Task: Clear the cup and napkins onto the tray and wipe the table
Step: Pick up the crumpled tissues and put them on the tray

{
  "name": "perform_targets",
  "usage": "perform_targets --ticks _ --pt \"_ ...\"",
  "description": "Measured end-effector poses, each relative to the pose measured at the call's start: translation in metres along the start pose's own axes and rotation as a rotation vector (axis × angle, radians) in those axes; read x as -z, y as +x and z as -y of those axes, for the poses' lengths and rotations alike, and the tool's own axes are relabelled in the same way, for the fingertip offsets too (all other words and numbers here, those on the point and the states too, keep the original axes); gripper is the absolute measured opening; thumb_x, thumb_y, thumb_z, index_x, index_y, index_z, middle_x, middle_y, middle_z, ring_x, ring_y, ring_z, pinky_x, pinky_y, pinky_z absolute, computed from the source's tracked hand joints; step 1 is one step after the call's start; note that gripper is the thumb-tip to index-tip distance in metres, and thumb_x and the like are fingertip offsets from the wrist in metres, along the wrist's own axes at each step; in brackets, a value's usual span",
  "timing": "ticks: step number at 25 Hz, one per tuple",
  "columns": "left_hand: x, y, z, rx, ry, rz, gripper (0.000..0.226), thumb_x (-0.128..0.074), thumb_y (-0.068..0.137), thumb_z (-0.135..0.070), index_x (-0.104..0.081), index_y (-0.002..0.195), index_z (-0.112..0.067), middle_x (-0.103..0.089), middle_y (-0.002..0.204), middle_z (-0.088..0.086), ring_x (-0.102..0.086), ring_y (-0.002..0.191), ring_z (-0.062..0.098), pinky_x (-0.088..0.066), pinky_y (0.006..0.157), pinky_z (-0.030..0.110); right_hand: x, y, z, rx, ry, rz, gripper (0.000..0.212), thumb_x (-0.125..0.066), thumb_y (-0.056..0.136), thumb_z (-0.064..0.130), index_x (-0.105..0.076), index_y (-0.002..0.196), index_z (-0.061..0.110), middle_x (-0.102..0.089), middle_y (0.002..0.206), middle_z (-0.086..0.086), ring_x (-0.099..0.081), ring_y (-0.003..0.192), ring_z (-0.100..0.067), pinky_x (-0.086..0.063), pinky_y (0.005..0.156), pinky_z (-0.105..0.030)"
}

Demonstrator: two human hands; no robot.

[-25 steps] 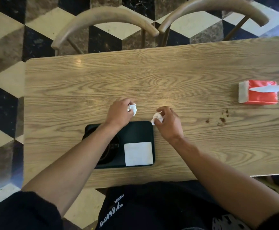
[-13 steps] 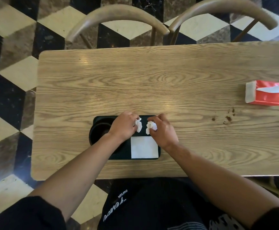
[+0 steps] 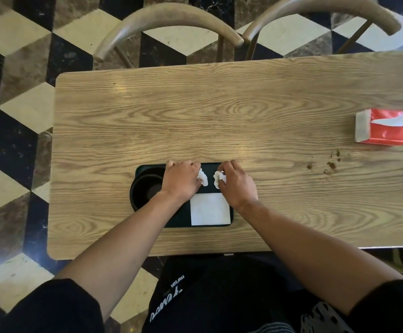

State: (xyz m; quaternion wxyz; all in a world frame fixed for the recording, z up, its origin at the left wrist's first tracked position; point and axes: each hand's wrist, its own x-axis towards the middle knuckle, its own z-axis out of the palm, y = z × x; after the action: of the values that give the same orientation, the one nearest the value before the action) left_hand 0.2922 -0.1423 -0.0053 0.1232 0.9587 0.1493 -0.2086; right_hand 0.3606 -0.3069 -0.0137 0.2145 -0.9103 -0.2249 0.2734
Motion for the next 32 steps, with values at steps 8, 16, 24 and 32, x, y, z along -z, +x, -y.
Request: perform_targets --ticks 8,16,24,32 --pt "0.009 -0.018 -0.002 0.007 -0.019 -0.093 0.051 -0.056 0.091 -0.052 -0.060 0.127 -0.016 -0.065 0.121 0.004 -0.060 0.115 0.029 -0.039 0.100 0.045 0.013 -0.014 -0.002 0.009 -0.014 -0.040 0.038 -0.056 0.093 0.038 -0.051 0.125 0.019 -0.048 0.122 0.006 -0.061 0.081 -0.018 -0.049 0.058 -0.032" --pt "0.006 -0.041 -0.026 -0.119 -0.112 -0.177 0.048 -0.050 0.101 -0.035 -0.050 0.140 -0.008 -0.052 0.143 0.017 -0.051 0.129 0.035 -0.040 0.109 0.048 0.025 -0.049 -0.037 -0.060 -0.139 -0.021 0.060 -0.033 0.101 0.049 -0.028 0.153 0.019 -0.025 0.161 -0.008 -0.017 0.150 -0.029 -0.016 0.123 -0.048" --pt "-0.039 -0.062 -0.103 -0.495 0.000 -0.033 0.040 -0.051 0.092 -0.032 -0.067 0.117 -0.006 -0.065 0.119 0.015 -0.063 0.109 0.033 -0.053 0.091 0.046 0.013 -0.117 -0.090 -0.287 -0.164 0.062 0.060 -0.034 0.095 0.048 -0.035 0.147 0.017 -0.030 0.156 -0.009 -0.029 0.143 -0.028 -0.029 0.118 -0.042" --pt "-0.071 -0.071 -0.177 -0.421 0.148 0.253 0.032 -0.045 0.099 -0.032 -0.063 0.115 -0.012 -0.063 0.119 0.011 -0.059 0.113 0.031 -0.047 0.094 0.044 0.033 -0.146 -0.151 -0.330 -0.108 0.161 0.036 -0.044 0.096 0.035 -0.061 0.118 0.011 -0.056 0.120 -0.010 -0.054 0.117 -0.030 -0.046 0.097 -0.039"
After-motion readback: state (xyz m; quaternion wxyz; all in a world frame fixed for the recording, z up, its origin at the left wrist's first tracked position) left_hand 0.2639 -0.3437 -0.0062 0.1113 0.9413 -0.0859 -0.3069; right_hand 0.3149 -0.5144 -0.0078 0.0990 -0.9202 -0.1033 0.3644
